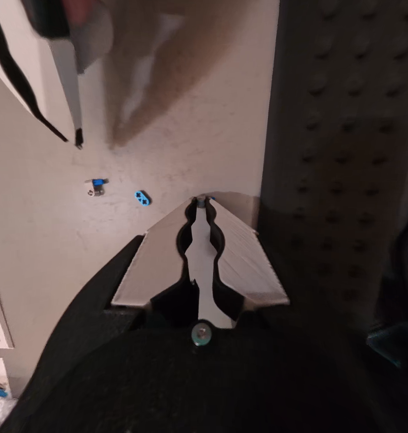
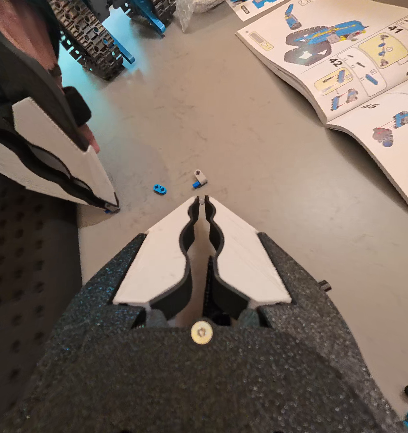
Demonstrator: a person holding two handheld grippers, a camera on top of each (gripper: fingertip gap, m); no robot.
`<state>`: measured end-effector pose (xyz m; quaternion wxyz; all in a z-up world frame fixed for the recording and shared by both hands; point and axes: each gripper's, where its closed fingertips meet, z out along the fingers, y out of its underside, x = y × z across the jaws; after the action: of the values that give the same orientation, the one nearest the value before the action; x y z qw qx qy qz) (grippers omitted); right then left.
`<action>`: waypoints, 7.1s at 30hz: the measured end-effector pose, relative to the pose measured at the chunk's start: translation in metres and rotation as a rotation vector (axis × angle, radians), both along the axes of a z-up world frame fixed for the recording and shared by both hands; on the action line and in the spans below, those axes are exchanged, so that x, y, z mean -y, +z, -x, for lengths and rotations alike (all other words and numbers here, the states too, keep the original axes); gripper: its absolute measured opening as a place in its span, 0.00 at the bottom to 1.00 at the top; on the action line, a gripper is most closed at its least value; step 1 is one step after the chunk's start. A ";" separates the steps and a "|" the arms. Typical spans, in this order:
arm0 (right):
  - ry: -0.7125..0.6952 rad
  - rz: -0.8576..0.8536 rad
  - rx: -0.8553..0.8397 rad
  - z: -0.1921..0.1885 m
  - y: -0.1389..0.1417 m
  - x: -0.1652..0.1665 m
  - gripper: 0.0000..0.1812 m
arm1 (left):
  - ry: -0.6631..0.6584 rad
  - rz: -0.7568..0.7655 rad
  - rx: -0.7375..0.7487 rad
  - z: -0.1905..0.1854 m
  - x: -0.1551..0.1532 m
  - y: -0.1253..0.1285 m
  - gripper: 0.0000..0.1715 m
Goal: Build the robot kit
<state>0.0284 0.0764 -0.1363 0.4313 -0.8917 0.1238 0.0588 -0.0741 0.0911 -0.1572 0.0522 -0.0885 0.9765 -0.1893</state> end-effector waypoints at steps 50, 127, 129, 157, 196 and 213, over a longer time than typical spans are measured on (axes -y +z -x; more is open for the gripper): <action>0.386 0.081 0.174 0.068 -0.008 -0.005 0.02 | 0.288 0.400 0.167 -0.029 0.007 -0.003 0.02; 0.441 0.057 1.588 0.058 0.061 -0.024 0.02 | 0.330 0.949 -0.045 -0.041 0.003 0.071 0.04; 0.443 0.050 1.587 0.059 0.059 -0.025 0.02 | 0.335 0.947 -0.033 -0.042 0.003 0.071 0.06; 0.437 -0.253 0.481 0.076 0.049 -0.005 0.20 | 0.034 0.633 0.524 -0.032 0.011 0.057 0.04; 0.526 -0.077 0.347 0.085 0.018 -0.009 0.13 | 0.054 0.557 0.396 -0.027 0.012 0.034 0.04; 0.190 -0.252 0.212 0.036 0.055 -0.030 0.17 | 0.473 0.516 0.741 -0.085 -0.031 0.080 0.04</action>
<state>-0.0071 0.1063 -0.0817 0.5426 -0.8396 -0.0154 0.0203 0.0111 0.1218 -0.0770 0.4131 -0.2443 0.7670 -0.4259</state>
